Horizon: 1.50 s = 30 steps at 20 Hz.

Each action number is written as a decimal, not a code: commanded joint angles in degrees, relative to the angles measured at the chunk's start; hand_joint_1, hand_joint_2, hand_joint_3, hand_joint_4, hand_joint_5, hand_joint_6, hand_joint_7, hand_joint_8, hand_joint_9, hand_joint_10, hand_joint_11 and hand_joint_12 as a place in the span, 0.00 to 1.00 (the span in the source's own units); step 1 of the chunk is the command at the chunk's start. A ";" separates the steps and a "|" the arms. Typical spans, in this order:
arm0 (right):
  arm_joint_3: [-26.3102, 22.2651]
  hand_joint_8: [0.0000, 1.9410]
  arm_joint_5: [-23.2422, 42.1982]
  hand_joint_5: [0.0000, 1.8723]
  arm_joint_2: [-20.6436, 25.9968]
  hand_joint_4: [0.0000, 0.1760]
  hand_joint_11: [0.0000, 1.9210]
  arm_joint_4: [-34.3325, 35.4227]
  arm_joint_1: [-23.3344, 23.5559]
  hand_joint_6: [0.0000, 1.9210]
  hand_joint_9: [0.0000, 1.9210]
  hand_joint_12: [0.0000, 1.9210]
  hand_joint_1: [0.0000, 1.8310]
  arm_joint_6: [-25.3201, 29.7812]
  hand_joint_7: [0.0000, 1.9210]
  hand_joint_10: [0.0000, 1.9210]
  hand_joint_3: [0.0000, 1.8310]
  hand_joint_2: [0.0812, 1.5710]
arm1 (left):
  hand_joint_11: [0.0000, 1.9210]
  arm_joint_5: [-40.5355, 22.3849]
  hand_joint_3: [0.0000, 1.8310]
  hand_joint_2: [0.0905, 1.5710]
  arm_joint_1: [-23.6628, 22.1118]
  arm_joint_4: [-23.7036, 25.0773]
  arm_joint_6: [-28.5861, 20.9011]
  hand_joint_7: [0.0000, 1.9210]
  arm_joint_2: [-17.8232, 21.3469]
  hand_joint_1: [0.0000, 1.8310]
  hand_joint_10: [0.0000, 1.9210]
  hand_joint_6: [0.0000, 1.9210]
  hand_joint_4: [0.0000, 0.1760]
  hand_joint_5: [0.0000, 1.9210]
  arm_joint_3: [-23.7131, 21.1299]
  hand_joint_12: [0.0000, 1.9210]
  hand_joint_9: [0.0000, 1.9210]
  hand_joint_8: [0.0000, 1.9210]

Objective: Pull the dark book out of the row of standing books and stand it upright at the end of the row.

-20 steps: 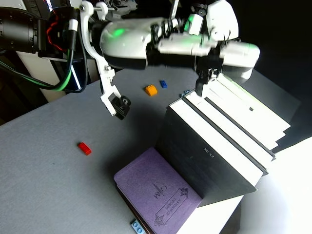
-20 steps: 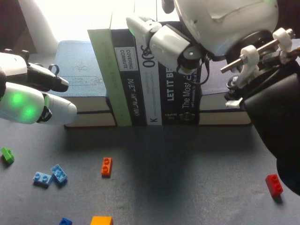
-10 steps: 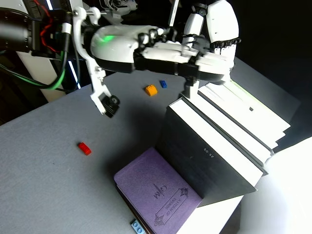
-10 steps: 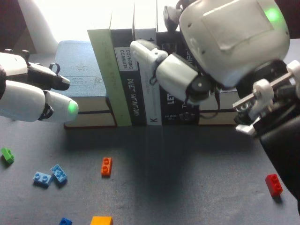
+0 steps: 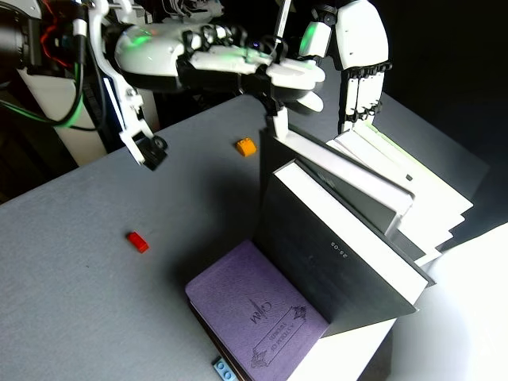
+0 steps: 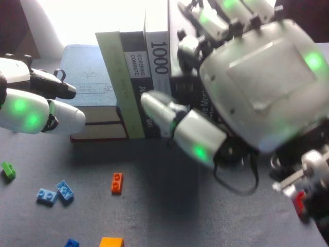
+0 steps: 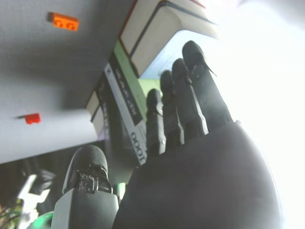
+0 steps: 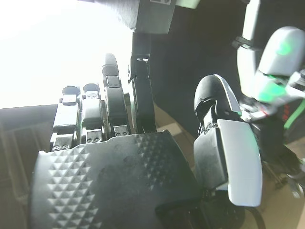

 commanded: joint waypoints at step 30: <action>-8.51 0.01 3.05 0.47 1.91 0.00 0.00 -1.65 -15.12 0.35 0.00 0.00 0.00 -6.82 0.17 0.00 0.00 0.76 | 0.21 -4.04 0.00 0.77 -0.67 1.63 -0.18 0.15 0.64 0.00 0.00 0.00 0.40 0.12 0.21 0.00 0.17 0.00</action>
